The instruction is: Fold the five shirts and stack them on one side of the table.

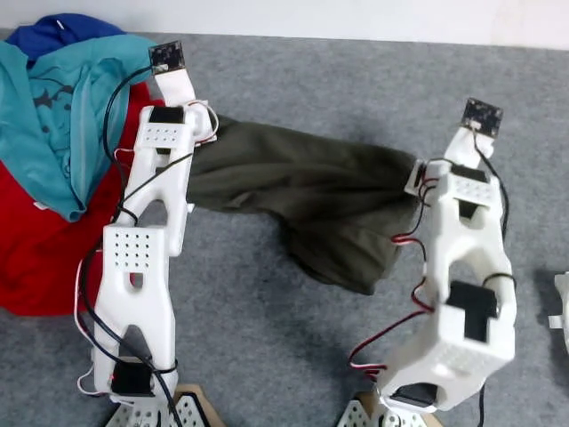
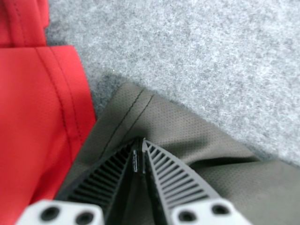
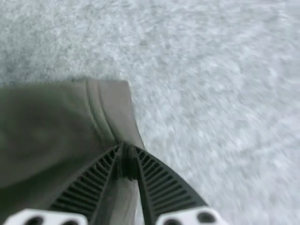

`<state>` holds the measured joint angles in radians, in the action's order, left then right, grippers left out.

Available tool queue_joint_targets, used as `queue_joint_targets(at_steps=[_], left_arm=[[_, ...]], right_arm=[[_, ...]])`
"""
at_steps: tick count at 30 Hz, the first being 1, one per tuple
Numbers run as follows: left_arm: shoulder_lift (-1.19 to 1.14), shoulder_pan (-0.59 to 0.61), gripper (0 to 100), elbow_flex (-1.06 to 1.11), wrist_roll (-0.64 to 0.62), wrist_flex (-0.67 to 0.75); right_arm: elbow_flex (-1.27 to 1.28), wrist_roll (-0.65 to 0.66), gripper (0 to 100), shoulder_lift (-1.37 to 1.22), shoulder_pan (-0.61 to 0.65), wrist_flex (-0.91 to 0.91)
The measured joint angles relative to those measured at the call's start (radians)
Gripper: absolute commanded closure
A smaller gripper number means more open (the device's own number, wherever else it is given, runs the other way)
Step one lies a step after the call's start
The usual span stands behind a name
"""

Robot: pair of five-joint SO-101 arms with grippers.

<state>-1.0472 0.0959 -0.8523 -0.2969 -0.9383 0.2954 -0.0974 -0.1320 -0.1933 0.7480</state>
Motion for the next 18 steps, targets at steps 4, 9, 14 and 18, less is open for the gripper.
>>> queue_joint_targets(at_steps=[4, 9, 14, 18], left_arm=[[0.0, 0.0, 99, 0.0, 0.0, 0.0], [0.0, 0.0, 99, 0.0, 0.0, 0.0], [0.0, 0.0, 99, 0.0, 0.0, 0.0], [0.0, 0.003, 99, 0.0, 0.0, 0.0]], right_arm=[[0.0, 0.048, 94.6, 0.129, 0.049, 0.158], [0.092, 0.055, 94.6, 0.311, 0.058, 0.238], [0.296, 0.129, 94.3, 0.537, 0.158, 0.296], [0.516, 0.292, 94.2, 0.738, 0.282, 0.321]])
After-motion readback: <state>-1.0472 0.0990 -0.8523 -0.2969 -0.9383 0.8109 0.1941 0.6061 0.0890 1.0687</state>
